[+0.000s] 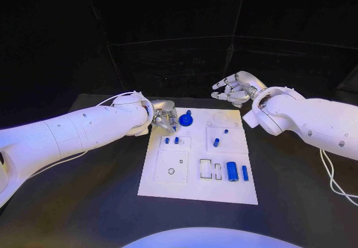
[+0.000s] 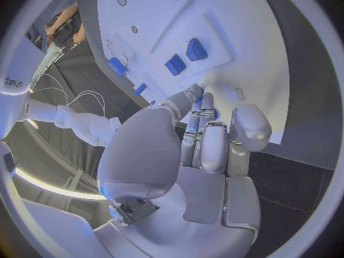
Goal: Assemble the parts on the task board
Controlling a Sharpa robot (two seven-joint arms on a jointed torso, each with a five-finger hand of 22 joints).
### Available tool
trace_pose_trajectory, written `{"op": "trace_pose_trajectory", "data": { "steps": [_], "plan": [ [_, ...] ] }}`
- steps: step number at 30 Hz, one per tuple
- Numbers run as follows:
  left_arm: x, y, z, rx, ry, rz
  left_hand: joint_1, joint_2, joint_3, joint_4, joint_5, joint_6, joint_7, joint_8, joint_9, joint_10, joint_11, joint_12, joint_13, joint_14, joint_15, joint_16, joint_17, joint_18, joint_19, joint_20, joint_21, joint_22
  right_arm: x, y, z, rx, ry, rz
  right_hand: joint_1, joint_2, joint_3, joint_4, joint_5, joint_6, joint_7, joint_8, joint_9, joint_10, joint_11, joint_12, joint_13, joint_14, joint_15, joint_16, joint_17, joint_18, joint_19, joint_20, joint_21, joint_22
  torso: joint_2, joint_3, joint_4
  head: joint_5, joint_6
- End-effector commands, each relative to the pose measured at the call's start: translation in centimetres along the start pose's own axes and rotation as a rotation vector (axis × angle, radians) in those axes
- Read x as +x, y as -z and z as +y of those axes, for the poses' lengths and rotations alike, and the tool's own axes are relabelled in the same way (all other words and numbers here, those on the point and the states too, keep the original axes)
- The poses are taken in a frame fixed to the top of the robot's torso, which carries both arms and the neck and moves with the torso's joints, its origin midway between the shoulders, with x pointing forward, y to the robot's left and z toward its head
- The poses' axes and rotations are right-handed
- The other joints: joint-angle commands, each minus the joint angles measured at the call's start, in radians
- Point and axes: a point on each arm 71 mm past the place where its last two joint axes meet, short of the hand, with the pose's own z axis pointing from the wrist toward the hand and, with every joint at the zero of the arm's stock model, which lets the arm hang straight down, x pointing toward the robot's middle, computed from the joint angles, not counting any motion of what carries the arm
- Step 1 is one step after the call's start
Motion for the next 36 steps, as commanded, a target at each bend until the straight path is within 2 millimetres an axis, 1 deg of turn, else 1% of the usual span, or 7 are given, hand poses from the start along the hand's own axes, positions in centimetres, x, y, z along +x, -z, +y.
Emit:
{"op": "trace_pose_trajectory", "data": {
  "steps": [1,11,19,22,30,36],
  "plan": [
    [0.04,-0.03,-0.08,-0.007,0.003,0.011,-0.008,-0.001,0.006,0.001,-0.003,0.007,0.002,-0.004,0.001,0.006,0.003,-0.004,0.001,0.016,-0.001,-0.005,-0.001,-0.016,0.001,0.003,-0.001,-0.001,0.02,-0.03,0.24,-0.013,-0.001,0.005,0.003,0.007,0.002,0.001,0.005,0.002,-0.006,0.006,0.000,-0.003,-0.001,-0.001,-0.001,0.012,-0.007,-0.006,0.001,0.012,-0.004,-0.004,-0.007,0.000,0.000,-0.0002,0.0010,-0.002,-0.001],
    [0.29,-0.23,0.05,-0.034,-0.018,0.037,-0.012,-0.003,0.006,0.001,-0.003,0.006,0.002,-0.006,0.000,0.005,0.003,-0.006,0.001,0.016,-0.001,-0.006,-0.003,-0.015,0.000,0.003,-0.003,-0.003,0.03,-0.01,0.26,-0.013,-0.002,0.005,0.003,0.007,0.002,0.001,0.005,0.002,-0.006,0.006,0.000,-0.003,-0.001,-0.001,-0.001,0.012,-0.007,-0.006,0.001,0.012,-0.004,-0.004,-0.007,0.000,0.000,0.0001,-0.0011,-0.003,-0.001],
    [0.64,-0.56,0.03,-0.041,-0.037,0.053,-0.015,-0.005,0.005,0.001,-0.003,0.005,0.002,-0.008,0.000,0.005,0.004,-0.008,0.000,0.015,0.000,-0.007,-0.006,-0.015,-0.001,0.003,-0.003,-0.003,0.06,-0.01,0.30,-0.014,-0.002,0.006,0.003,0.007,0.002,0.001,0.005,0.002,-0.006,0.006,0.000,-0.003,-0.001,-0.001,-0.001,0.012,-0.007,-0.006,0.001,0.012,-0.004,-0.004,-0.007,0.000,0.000,-0.0009,0.0001,-0.006,-0.002],
    [0.76,-0.66,-0.12,-0.037,-0.039,0.056,-0.016,-0.005,0.005,0.001,-0.003,0.005,0.002,-0.008,0.000,0.005,0.004,-0.008,0.001,0.015,0.000,-0.007,-0.007,-0.016,-0.001,0.003,-0.003,-0.002,0.08,-0.02,0.31,-0.014,-0.002,0.006,0.003,0.007,0.002,0.001,0.005,0.002,-0.006,0.006,0.000,-0.003,-0.001,-0.001,-0.001,0.012,-0.007,-0.006,0.001,0.012,-0.004,-0.004,-0.007,0.000,0.000,-0.0003,0.0002,-0.006,-0.002],
    [0.86,-0.77,-0.19,-0.039,-0.041,0.062,-0.021,-0.007,0.003,0.002,-0.003,0.005,0.002,-0.009,0.000,0.006,0.004,-0.010,0.001,0.015,0.000,-0.007,-0.007,-0.016,-0.001,0.004,-0.003,-0.001,0.09,-0.02,0.30,-0.011,-0.002,0.007,0.003,0.007,0.002,0.001,0.005,0.002,-0.006,0.006,0.000,-0.003,-0.001,-0.001,-0.001,0.012,-0.007,-0.006,0.001,0.012,-0.004,-0.004,-0.007,0.000,0.000,-0.0001,0.0007,-0.007,-0.003],
    [0.92,-0.71,0.04,-0.058,-0.042,0.071,-0.028,-0.019,0.001,-0.002,-0.003,-0.013,0.009,-0.025,-0.004,-0.006,0.010,-0.023,0.000,0.013,0.004,-0.009,-0.013,-0.015,-0.004,0.006,-0.006,-0.003,0.04,0.00,0.21,-0.003,-0.002,0.006,0.004,0.007,0.002,0.001,0.006,0.003,-0.006,0.006,0.000,-0.003,-0.001,0.000,-0.001,0.012,-0.007,-0.007,0.000,0.012,-0.004,-0.004,-0.007,-0.001,-0.001,-0.0003,0.0011,-0.007,-0.004]
  ]
}}
